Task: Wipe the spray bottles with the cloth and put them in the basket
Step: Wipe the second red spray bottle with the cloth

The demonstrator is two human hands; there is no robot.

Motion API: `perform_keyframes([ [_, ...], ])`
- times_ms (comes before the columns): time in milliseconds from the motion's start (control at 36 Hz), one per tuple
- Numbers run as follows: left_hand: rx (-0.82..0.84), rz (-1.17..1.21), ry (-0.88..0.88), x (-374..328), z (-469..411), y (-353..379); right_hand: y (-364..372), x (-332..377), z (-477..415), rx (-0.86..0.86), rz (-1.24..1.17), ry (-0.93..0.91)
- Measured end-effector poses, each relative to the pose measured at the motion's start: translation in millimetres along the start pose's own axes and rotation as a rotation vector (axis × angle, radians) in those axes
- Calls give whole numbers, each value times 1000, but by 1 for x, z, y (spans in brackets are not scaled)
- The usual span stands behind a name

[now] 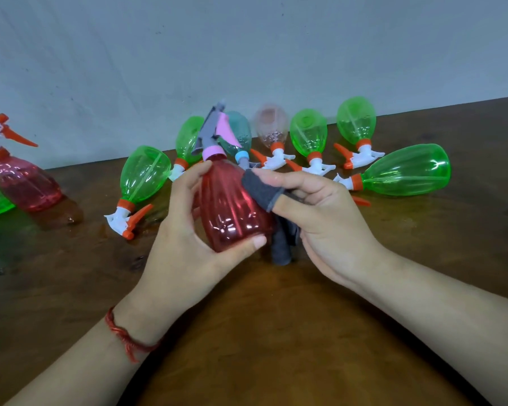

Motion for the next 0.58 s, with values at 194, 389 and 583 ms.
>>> perform_keyframes([
  [194, -139, 97, -115, 15, -7, -14, 7, 8, 6, 103, 143, -150],
  [389, -112, 170, -138, 9, -5, -10, -1, 2, 2, 17, 99, -87],
  [583, 74, 207, -31, -13, 5, 3, -3, -4, -4, -11, -190, 161],
])
Point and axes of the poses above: each hand's wrist, its own z-axis away from the middle knuckle, its own y-axis out of the palm, x = y × z, the point moved 6 cm from there along -z, towards the middle knuckle, and after that the axes turned 5 degrees about -x, right-handed, at the moved point
